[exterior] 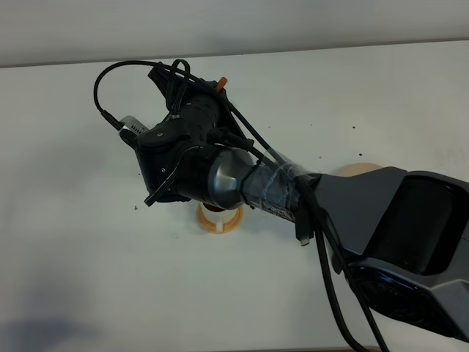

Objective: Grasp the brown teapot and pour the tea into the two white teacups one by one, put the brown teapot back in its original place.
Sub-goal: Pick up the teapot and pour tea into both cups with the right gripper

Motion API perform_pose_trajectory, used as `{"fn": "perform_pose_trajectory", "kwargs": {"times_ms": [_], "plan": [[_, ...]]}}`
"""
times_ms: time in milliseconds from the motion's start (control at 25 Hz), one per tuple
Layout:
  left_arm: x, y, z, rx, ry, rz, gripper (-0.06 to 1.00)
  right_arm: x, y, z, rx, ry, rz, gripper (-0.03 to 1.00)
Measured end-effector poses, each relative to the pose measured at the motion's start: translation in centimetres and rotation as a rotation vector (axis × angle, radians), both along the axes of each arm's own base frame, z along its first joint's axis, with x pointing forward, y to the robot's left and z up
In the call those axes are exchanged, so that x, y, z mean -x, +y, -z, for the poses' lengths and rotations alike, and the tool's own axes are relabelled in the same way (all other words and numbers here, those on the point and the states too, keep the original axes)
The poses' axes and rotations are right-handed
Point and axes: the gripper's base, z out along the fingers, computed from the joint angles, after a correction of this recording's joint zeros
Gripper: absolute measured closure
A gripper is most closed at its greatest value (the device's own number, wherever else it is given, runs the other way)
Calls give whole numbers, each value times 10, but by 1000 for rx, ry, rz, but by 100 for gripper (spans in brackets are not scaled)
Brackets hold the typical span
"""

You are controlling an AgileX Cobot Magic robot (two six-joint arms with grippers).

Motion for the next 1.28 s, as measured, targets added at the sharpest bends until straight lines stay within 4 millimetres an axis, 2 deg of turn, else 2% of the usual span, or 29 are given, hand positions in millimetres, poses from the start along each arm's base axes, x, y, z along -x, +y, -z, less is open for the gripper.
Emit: {"fn": "perform_pose_trajectory", "kwargs": {"times_ms": [1280], "plan": [[0, 0, 0, -1, 0, 1, 69, 1, 2, -5, 84, -68, -47, 87]]}}
